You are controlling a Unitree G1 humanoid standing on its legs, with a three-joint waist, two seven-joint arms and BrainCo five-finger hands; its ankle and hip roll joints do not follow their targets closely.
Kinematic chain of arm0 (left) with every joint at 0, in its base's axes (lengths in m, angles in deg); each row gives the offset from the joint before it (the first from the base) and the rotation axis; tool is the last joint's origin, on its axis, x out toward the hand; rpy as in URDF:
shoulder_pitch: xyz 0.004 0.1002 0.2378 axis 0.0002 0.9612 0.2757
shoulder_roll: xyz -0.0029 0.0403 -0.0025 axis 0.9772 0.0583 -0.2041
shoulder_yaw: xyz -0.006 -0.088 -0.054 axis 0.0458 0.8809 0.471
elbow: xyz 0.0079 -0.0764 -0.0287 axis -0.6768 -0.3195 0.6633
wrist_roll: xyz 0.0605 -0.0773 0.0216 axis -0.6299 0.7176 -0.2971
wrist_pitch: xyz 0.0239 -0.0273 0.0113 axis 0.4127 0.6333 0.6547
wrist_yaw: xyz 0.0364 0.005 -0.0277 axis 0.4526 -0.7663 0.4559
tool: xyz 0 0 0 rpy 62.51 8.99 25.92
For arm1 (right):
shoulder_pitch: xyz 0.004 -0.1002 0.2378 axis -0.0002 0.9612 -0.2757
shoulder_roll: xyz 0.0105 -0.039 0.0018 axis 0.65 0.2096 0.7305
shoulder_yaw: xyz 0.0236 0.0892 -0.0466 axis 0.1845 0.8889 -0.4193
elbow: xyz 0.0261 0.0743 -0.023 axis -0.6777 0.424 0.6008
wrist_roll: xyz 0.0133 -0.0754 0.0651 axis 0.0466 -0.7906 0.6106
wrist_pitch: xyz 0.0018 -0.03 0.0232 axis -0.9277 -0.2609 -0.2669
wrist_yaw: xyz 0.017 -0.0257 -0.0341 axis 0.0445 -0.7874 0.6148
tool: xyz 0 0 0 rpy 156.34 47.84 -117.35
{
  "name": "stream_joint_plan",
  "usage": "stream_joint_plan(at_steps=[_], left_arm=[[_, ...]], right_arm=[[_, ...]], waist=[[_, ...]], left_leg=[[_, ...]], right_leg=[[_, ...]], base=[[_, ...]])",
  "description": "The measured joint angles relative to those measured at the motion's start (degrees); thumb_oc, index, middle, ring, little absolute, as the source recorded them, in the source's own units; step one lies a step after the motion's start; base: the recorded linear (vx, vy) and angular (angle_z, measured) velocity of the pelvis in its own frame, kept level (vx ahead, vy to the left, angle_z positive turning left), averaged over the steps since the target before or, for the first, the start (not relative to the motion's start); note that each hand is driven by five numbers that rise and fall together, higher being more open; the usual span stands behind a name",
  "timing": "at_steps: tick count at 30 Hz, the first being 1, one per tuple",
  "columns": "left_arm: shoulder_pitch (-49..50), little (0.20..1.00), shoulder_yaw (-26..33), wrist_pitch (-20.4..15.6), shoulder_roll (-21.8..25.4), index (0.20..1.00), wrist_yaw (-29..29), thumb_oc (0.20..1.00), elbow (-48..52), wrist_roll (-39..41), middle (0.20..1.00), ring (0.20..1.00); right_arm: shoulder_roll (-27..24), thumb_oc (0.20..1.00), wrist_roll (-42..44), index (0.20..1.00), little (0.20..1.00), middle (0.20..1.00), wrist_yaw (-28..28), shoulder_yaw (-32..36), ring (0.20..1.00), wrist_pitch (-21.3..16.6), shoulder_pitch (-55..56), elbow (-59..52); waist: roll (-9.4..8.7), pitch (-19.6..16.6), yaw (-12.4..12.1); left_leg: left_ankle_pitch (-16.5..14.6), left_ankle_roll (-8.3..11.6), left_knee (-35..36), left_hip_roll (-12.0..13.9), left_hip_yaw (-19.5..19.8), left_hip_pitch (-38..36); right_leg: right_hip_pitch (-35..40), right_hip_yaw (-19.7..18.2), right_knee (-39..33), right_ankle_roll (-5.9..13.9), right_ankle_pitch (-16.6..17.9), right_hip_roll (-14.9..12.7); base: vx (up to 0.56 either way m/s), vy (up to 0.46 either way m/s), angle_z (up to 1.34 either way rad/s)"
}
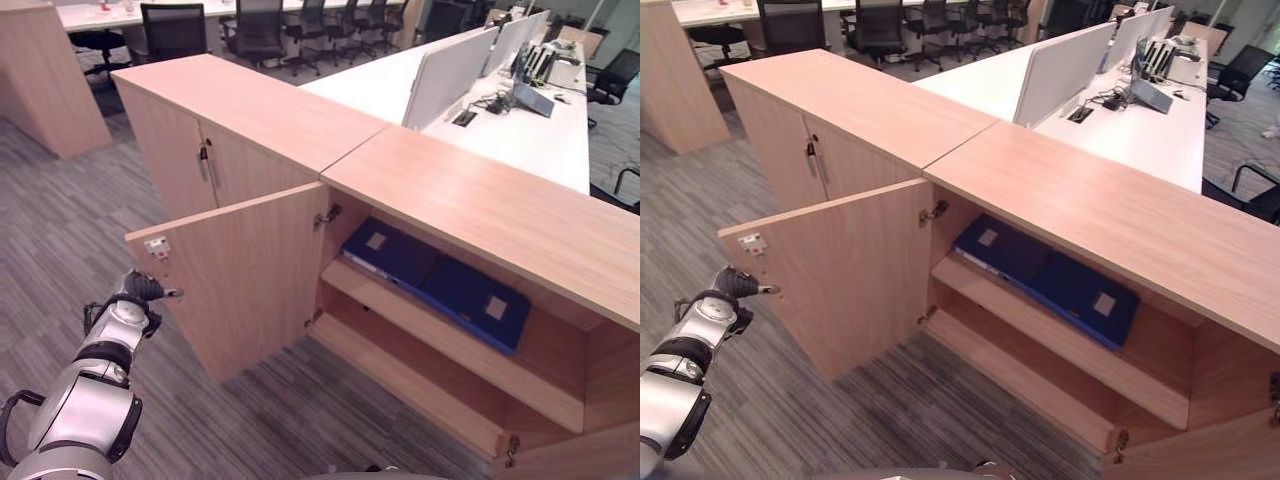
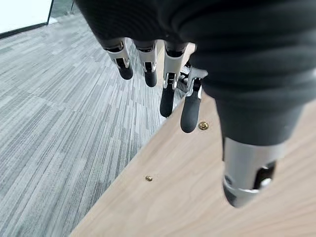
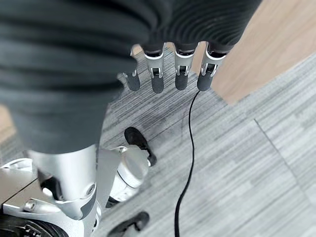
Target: Put the empty folder in the office cabinet
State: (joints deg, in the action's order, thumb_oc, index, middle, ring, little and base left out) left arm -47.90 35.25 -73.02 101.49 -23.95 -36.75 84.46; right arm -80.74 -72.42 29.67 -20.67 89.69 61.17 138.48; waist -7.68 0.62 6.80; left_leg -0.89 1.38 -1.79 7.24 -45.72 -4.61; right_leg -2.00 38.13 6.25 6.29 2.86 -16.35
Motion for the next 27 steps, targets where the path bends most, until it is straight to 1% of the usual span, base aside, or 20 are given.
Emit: stream_joint_plan(at_steps=[1,3,5,6,7,10,11,12,13,14,16,17,19,21,22,25,27], left_arm=[[0.2,1.0,-0.8,0.2,-0.9,1.0,-0.1,1.0,1.4,-0.2,1.0,1.0],[1.5,1.0,-2.0,1.1,-1.3,1.0,0.5,1.0,5.5,-1.0,1.0,1.0],[4.0,1.0,-2.0,1.1,-2.0,1.0,0.5,1.0,8.8,-1.0,1.0,1.0],[4.4,1.0,-1.8,1.1,-3.5,1.0,0.6,1.0,9.6,-0.9,1.0,1.0],[5.0,1.0,-0.8,1.1,-5.3,1.0,1.5,1.0,11.6,-0.6,1.0,1.0],[7.7,1.0,0.2,1.1,-5.6,1.0,0.8,1.0,16.6,1.5,1.0,1.0],[9.2,1.0,0.2,1.1,-6.2,1.0,0.9,1.0,19.1,3.9,1.0,1.0],[12.5,1.0,0.3,0.8,-7.5,1.0,1.0,1.0,25.0,9.4,1.0,1.0],[14.1,1.0,0.3,0.4,-8.7,1.0,1.0,1.0,27.8,12.1,1.0,1.0],[15.4,1.0,0.3,-0.7,-9.7,1.0,0.9,1.0,29.4,14.0,1.0,1.0],[18.5,1.0,0.1,-1.7,-10.8,1.0,0.8,1.0,33.3,18.9,1.0,1.0],[19.7,1.0,-1.0,-1.8,-10.9,1.0,0.2,1.0,35.5,23.1,1.0,1.0],[21.2,1.0,-1.8,-2.0,-10.8,1.0,-2.0,1.0,38.1,27.7,1.0,1.0],[23.5,1.0,-2.0,-2.5,-10.3,1.0,-4.3,1.0,41.0,34.4,1.0,1.0],[24.9,1.0,-2.4,-2.9,-10.1,1.0,-6.3,1.0,42.7,38.8,1.0,1.0],[25.0,1.0,-3.3,-3.2,-10.1,1.0,-8.2,1.0,43.4,42.0,1.0,1.0],[25.0,1.0,-5.4,-3.1,-9.3,1.0,-10.7,1.0,44.7,42.9,1.0,1.0]], right_arm=[[0.3,1.0,0.0,1.0,1.0,1.0,-0.1,-0.3,1.0,-0.1,-0.6,-1.8],[0.7,1.0,0.0,1.0,1.0,1.0,-0.1,-0.8,1.0,0.0,0.4,-6.3],[0.9,1.0,0.0,1.0,1.0,1.0,-0.3,-1.8,1.0,-0.7,0.5,-9.6],[1.1,1.0,0.0,1.0,1.0,1.0,-0.5,-2.1,1.0,-0.8,0.5,-10.6],[1.3,1.0,0.0,1.0,1.0,1.0,-0.5,-2.2,1.0,-0.6,0.4,-10.4],[1.6,1.0,0.0,1.0,1.0,1.0,-0.6,-2.1,1.0,-0.7,0.4,-9.1],[2.4,1.0,0.1,1.0,1.0,1.0,-0.4,-2.1,1.0,-0.7,-0.5,-7.0],[4.6,1.0,0.3,1.0,1.0,1.0,-0.1,-2.1,1.0,-0.6,-1.5,-2.3],[5.9,1.0,0.9,1.0,1.0,1.0,0.0,-2.1,1.0,-0.5,-2.4,0.7],[6.7,1.0,1.6,1.0,1.0,1.0,0.2,-2.0,1.0,-0.3,-2.7,2.1],[7.0,1.0,2.2,1.0,1.0,1.0,0.4,-2.2,1.0,0.1,-4.7,3.8],[7.2,1.0,2.3,1.0,1.0,1.0,0.5,-2.2,1.0,0.3,-5.2,4.4],[7.3,1.0,2.3,1.0,1.0,1.0,0.7,-2.2,1.0,0.3,-5.4,5.5],[7.2,1.0,2.4,1.0,1.0,1.0,0.9,-2.3,1.0,0.3,-5.8,5.5],[7.1,1.0,2.5,1.0,1.0,1.0,1.0,-2.3,1.0,0.2,-6.0,5.5],[7.1,1.0,2.5,1.0,1.0,1.0,1.0,-2.2,1.0,0.1,-6.5,5.5],[7.0,1.0,2.3,1.0,1.0,1.0,0.7,-2.3,1.0,0.1,-7.1,6.0]], waist=[[-0.27,0.2,-0.5],[-0.42,0.5,-1.3],[-0.5,0.4,-1.9],[-0.66,0.5,-2.5],[-0.99,0.8,-3.2],[-1.14,0.9,-3.6],[-1.16,1.0,-4.1],[-1.09,1.2,-5.5],[-1.06,1.1,-6.6],[-1.08,1.1,-7.3],[-1.02,1.2,-7.7],[-0.62,1.6,-8.1],[-0.62,1.9,-9.2],[-0.58,2.6,-9.3],[-0.51,3.1,-9.3],[-0.49,4.2,-9.2],[-0.73,4.5,-9.2]], left_leg=[[0.1,-0.1,0.1,-0.1,0.2,0.0],[0.1,-0.15,0.2,-0.2,0.5,0.5],[0.2,-0.23,0.4,-0.4,0.7,0.5],[0.2,-0.24,0.4,-0.5,0.8,0.5],[0.2,-0.34,0.5,-0.8,1.4,0.6],[0.2,-0.48,0.8,-1.3,2.4,0.7],[0.1,-0.6,0.9,-1.5,2.9,0.7],[0.1,-0.77,1.1,-1.9,3.6,1.0],[0.0,-0.89,1.0,-2.1,3.9,1.2],[0.0,-1.01,1.0,-2.4,4.2,1.4],[-0.1,-1.49,1.1,-2.9,5.1,1.5],[-0.2,-1.73,1.1,-3.2,5.6,1.5],[-0.3,-2.02,1.2,-3.8,5.8,1.5],[-0.4,-2.19,1.4,-4.3,6.0,1.4],[-0.5,-2.15,1.7,-4.8,6.2,1.4],[-0.8,-2.14,2.1,-5.3,6.7,1.8],[-0.7,-2.11,2.3,-5.8,6.9,2.3]], right_leg=[[0.0,0.1,-0.1,0.03,0.1,0.0],[0.1,0.5,-0.5,-0.02,0.4,0.0],[0.2,0.6,-0.9,0.13,0.6,0.0],[0.3,0.6,-1.0,0.12,0.9,0.0],[1.0,1.3,-1.2,-0.06,1.2,-0.2],[1.6,2.3,-1.8,0.25,1.3,-0.6],[1.8,2.6,-1.8,0.34,1.4,-0.8],[2.2,3.4,-1.8,0.46,1.5,-1.2],[2.3,3.7,-1.8,0.63,1.6,-1.4],[2.3,3.9,-1.8,0.68,1.7,-1.7],[3.0,4.7,-1.9,0.75,2.4,-2.1],[3.4,5.2,-1.9,0.75,2.5,-2.4],[3.5,5.2,-1.8,1.07,2.7,-2.9],[3.8,5.4,-2.0,1.56,3.0,-3.4],[3.8,5.6,-1.9,1.83,3.2,-4.0],[3.8,5.5,-2.1,2.12,3.0,-4.5],[3.9,5.5,-2.9,2.13,2.9,-4.7]], base=[[-0.03,-0.001,0.13],[-0.02,-0.001,0.12],[-0.03,-0.001,0.08],[-0.03,-0.004,0.15],[-0.02,-0.001,0.24],[-0.03,-0.002,0.21],[-0.03,-0.003,0.24],[-0.04,-0.004,0.29],[-0.04,0.005,0.33],[-0.04,0.017,0.23],[-0.04,0.027,0.24],[-0.04,0.024,0.24],[-0.04,0.022,0.14],[-0.05,0.024,0.12],[-0.04,0.023,0.13],[-0.03,0.032,0.16],[-0.05,0.034,0.23]])
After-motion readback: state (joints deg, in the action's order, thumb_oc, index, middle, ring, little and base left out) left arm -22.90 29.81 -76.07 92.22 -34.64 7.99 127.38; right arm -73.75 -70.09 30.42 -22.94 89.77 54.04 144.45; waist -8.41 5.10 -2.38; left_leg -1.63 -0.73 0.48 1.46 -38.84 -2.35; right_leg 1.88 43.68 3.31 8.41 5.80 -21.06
